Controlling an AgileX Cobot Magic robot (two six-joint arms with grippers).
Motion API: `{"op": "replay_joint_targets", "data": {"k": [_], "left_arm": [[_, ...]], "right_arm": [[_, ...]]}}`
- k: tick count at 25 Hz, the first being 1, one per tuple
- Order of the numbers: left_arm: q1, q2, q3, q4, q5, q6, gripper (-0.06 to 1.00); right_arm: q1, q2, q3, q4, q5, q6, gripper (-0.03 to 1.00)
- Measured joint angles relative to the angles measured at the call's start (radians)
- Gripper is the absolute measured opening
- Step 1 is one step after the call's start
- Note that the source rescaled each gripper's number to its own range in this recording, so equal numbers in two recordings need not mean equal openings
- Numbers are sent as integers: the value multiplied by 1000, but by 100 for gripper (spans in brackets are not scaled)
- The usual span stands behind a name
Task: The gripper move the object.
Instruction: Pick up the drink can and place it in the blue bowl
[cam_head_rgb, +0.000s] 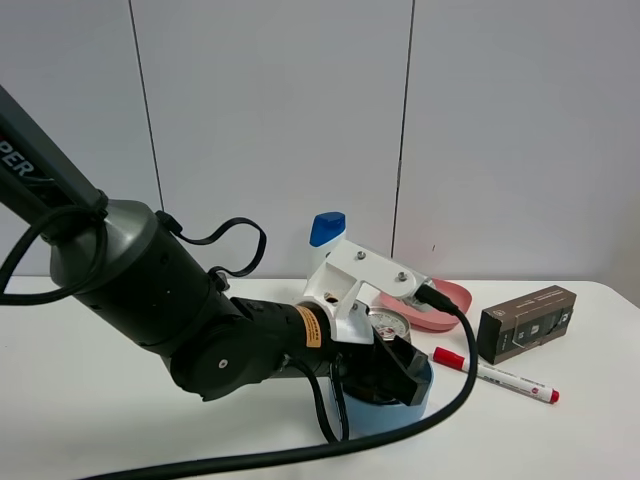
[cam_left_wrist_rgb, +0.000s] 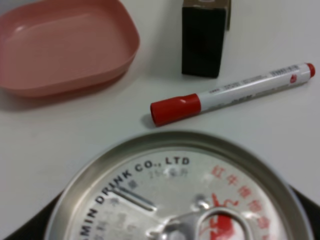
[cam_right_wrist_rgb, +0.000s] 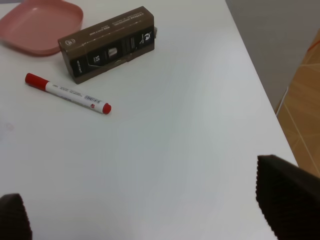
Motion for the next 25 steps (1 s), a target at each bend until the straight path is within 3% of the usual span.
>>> {"op": "replay_joint_targets", "data": {"k": [6, 7, 10, 13, 20, 25], "left_arm": [[0, 0, 0, 4, 12, 1, 3], [0, 0, 0, 4, 13, 1, 9], [0, -2, -4, 10, -17, 1, 45], [0, -6, -7, 13, -33, 1, 58], [0, -60, -7, 21, -39, 1, 61], [0, -187, -6, 23, 46, 1, 61]], "right_arm": [[0, 0, 0, 0, 0, 0, 100], [0, 0, 0, 0, 0, 0, 100], [0, 0, 0, 0, 0, 0, 100], [0, 0, 0, 0, 0, 0, 100], [0, 0, 0, 0, 0, 0, 100], [0, 0, 0, 0, 0, 0, 100]]}}
